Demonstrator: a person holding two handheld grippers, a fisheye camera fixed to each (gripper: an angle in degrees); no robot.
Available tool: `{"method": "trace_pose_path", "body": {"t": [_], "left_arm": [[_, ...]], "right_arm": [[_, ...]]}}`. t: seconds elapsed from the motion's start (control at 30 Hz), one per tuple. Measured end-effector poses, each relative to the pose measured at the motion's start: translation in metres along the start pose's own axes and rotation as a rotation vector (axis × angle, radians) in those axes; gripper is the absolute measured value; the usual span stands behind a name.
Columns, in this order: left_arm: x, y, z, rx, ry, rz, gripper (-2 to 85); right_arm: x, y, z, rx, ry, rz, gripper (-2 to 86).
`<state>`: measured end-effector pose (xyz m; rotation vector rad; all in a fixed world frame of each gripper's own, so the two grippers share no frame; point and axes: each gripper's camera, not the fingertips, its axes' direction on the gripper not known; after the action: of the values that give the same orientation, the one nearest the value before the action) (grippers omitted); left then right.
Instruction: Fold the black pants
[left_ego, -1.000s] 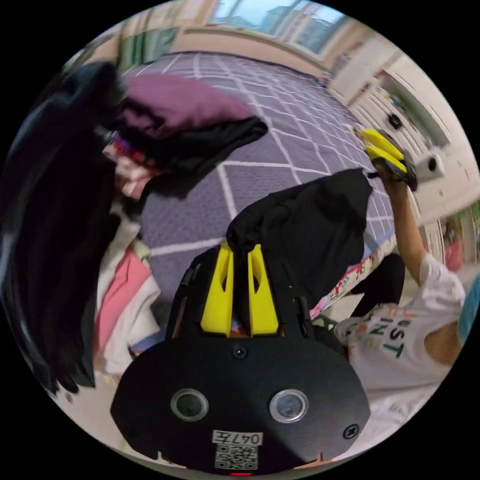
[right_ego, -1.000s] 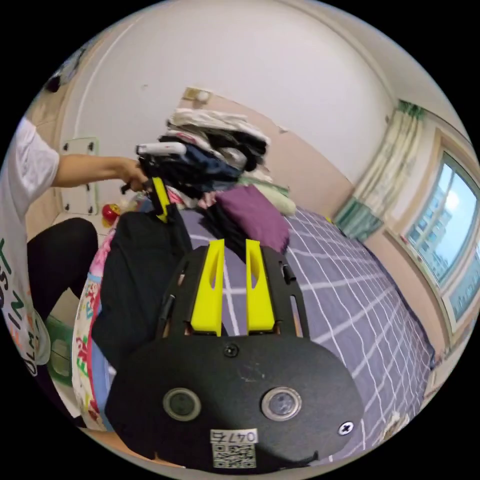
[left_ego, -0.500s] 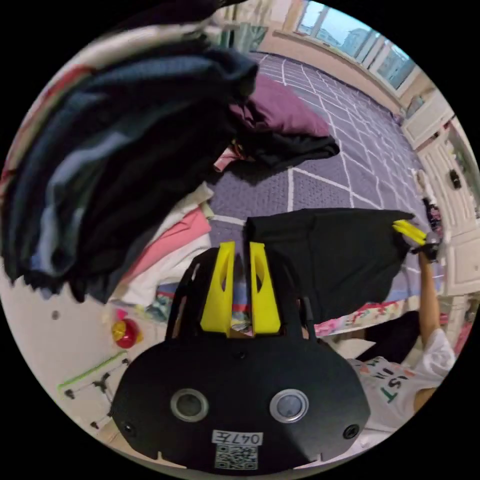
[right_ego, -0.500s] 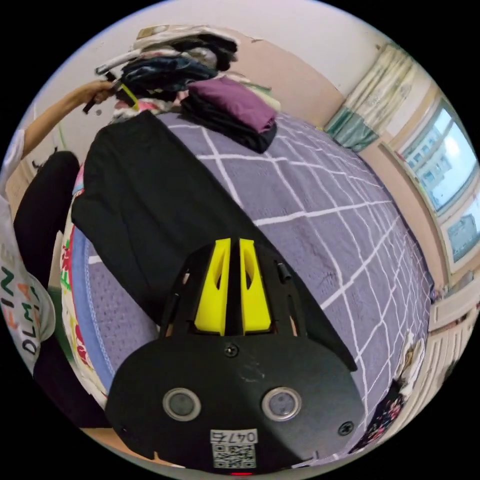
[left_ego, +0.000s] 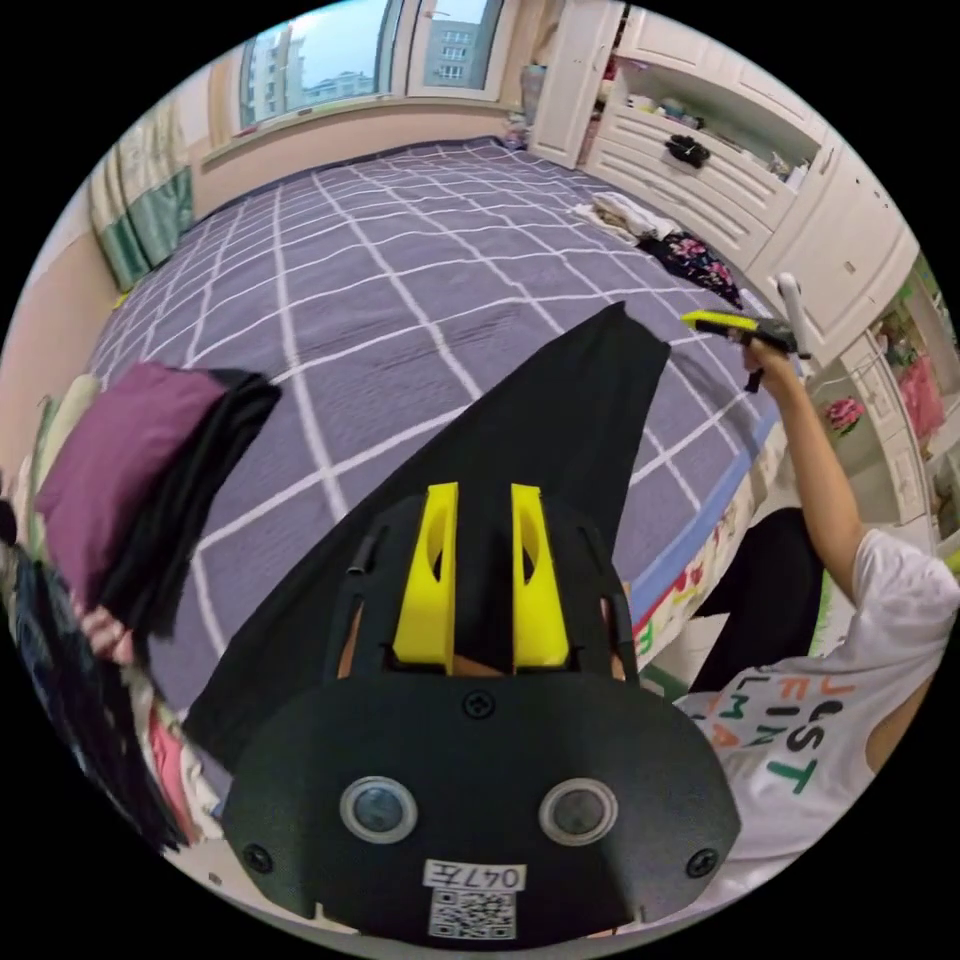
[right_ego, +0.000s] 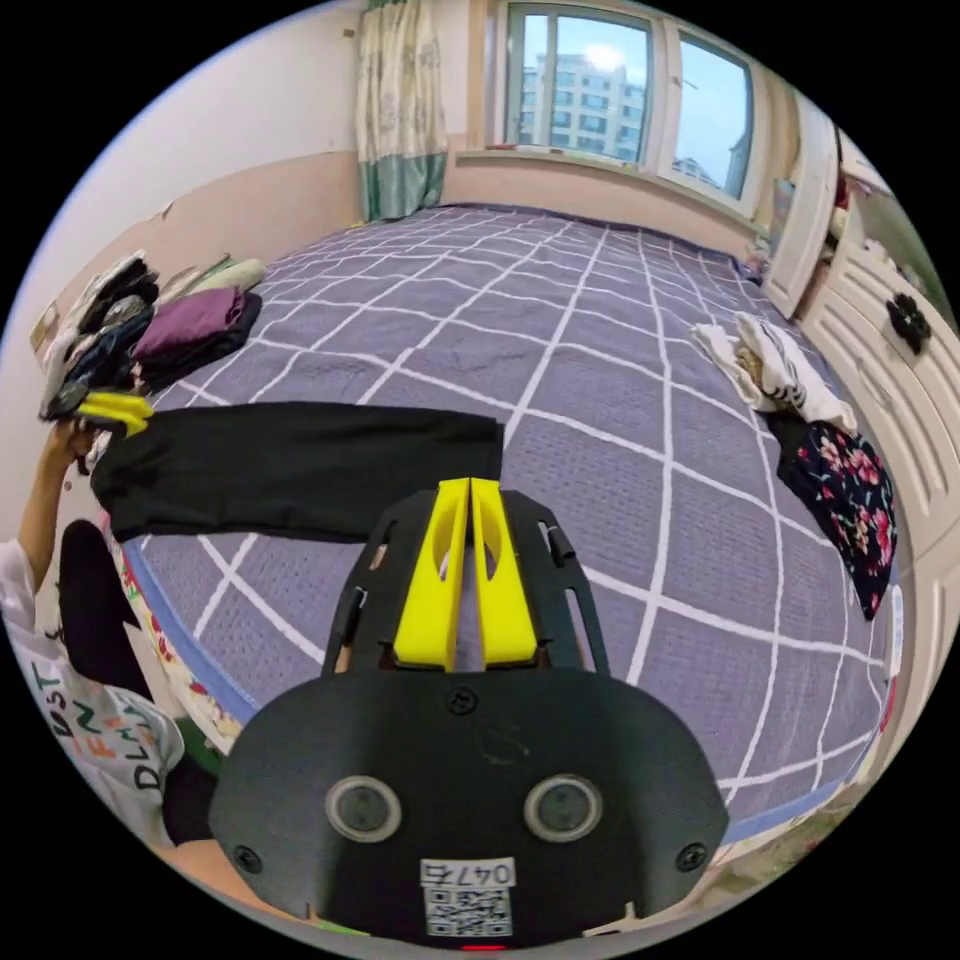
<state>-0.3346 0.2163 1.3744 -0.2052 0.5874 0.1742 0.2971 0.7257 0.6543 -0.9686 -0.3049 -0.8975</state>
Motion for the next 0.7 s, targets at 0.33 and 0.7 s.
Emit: {"method": "trace_pose_path", "body": {"t": [0.33,0.7], "left_arm": [[0.12,-0.182,0.138,0.025,0.223,0.223,6.8],[0.218,-0.315,0.295,-0.196,0.114,0.322,6.3]], "right_arm": [[-0.031,-0.012,0.021,-0.144,0.048,-0.384,-0.6],[0.042,-0.006,0.016,-0.144,-0.005,-0.19,-0.6]]}}
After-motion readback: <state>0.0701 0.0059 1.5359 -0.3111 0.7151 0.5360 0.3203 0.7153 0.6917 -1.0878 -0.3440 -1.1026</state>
